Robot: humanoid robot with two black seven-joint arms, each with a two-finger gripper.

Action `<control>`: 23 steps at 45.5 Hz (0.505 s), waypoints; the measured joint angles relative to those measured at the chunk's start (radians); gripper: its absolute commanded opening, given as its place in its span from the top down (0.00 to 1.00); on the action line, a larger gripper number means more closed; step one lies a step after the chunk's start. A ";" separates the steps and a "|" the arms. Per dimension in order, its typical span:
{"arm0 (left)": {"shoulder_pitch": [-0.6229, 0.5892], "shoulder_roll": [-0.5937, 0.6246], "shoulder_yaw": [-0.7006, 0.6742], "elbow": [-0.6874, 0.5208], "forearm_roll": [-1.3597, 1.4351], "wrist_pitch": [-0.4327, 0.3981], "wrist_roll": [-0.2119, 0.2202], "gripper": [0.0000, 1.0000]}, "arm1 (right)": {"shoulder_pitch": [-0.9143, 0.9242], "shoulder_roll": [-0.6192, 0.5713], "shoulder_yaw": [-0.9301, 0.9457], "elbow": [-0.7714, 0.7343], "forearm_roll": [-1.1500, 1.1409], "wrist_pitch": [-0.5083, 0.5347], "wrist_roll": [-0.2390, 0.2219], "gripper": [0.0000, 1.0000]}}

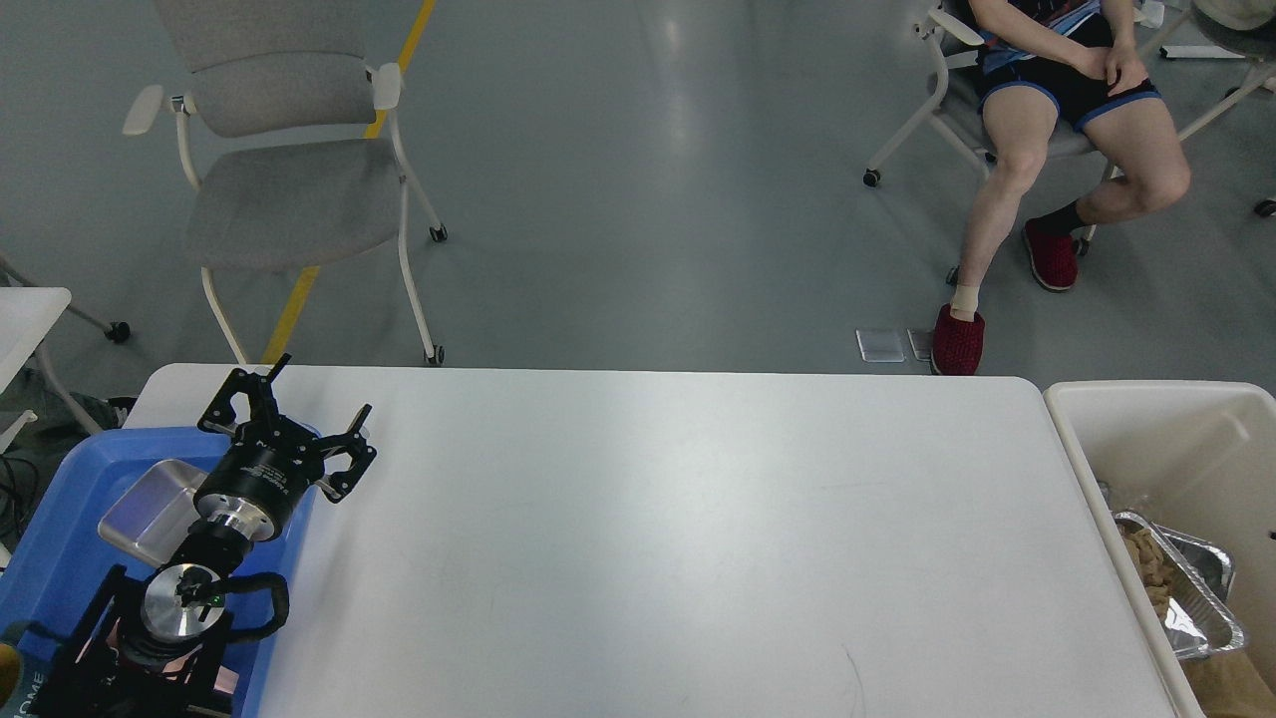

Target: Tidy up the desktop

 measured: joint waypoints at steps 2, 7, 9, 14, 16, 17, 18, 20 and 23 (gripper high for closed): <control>0.000 0.000 0.000 0.000 0.000 0.000 0.000 0.03 | 0.028 0.037 0.022 0.009 0.034 0.002 0.009 0.00; 0.001 -0.001 -0.001 0.000 0.000 0.001 0.000 0.03 | 0.054 0.077 0.053 0.102 0.066 0.011 0.041 0.00; 0.001 -0.001 -0.001 0.000 0.000 0.001 0.000 0.03 | 0.052 0.086 0.067 0.176 0.075 0.028 0.063 0.00; 0.001 -0.001 -0.002 0.000 0.000 0.001 0.000 0.03 | 0.034 0.128 0.097 0.288 0.081 0.047 0.090 0.00; 0.001 -0.001 -0.002 0.000 0.000 0.002 0.000 0.03 | 0.029 0.165 0.109 0.305 0.082 0.049 0.096 0.00; 0.000 -0.002 -0.002 0.000 0.000 0.002 0.000 0.03 | 0.028 0.184 0.116 0.309 0.082 0.049 0.102 0.00; 0.000 -0.002 -0.003 0.000 0.000 0.002 0.000 0.03 | 0.026 0.208 0.127 0.313 0.082 0.049 0.115 0.00; 0.000 -0.002 -0.004 0.000 0.000 0.002 0.000 0.03 | 0.024 0.244 0.144 0.315 0.081 0.048 0.154 0.00; 0.000 -0.005 -0.005 -0.001 0.000 0.002 -0.002 0.03 | 0.016 0.297 0.164 0.317 0.080 0.047 0.275 0.00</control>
